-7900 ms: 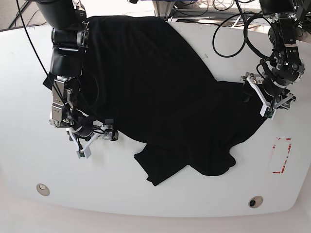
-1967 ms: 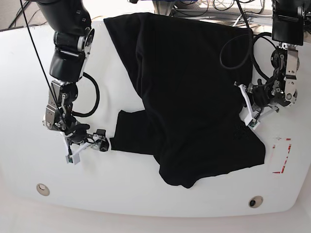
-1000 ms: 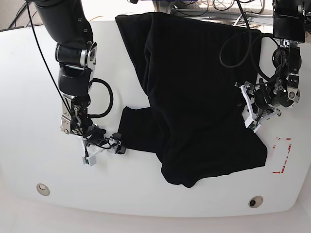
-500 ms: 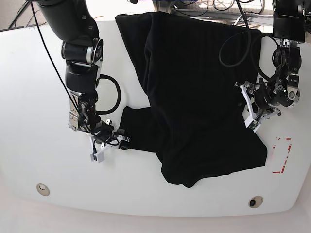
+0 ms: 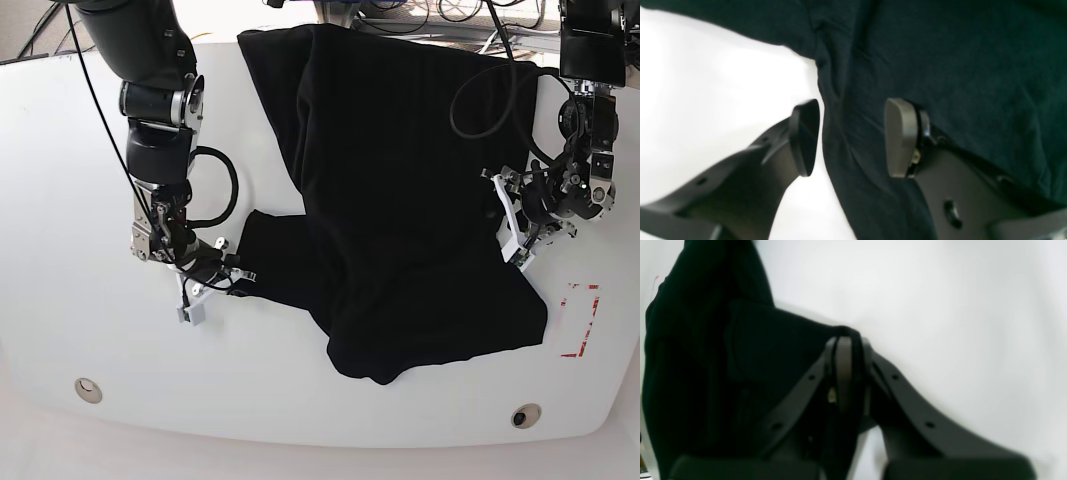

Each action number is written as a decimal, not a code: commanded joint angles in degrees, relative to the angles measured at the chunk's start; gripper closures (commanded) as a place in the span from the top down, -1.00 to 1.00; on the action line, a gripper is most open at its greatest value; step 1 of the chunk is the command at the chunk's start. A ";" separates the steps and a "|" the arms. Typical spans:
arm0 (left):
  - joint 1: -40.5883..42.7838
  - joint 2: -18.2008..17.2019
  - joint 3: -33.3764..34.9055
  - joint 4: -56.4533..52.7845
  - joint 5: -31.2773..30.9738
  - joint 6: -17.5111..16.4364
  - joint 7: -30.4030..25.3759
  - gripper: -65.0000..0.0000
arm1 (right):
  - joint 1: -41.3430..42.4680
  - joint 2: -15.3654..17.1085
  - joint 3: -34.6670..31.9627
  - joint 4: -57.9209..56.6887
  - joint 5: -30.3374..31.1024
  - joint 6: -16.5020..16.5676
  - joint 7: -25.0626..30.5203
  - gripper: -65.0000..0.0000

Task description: Layout the t-shirt on the table in an organized manner, then fold the t-shirt properly

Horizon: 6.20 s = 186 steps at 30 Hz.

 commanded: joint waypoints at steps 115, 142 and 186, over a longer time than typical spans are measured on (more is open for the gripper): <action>12.10 1.86 -3.73 4.61 -0.19 0.25 1.69 -0.98 | -7.09 15.35 6.37 4.05 -2.15 -1.83 -1.60 -1.00; -15.94 -3.59 -3.56 -16.05 -0.19 0.08 0.63 -0.97 | -14.13 15.53 14.45 14.51 1.81 -2.18 -15.23 -1.00; -13.13 -11.24 -4.09 -7.87 -0.54 -0.01 1.69 0.49 | -34.43 12.36 18.94 41.58 1.72 -2.35 -19.27 -0.70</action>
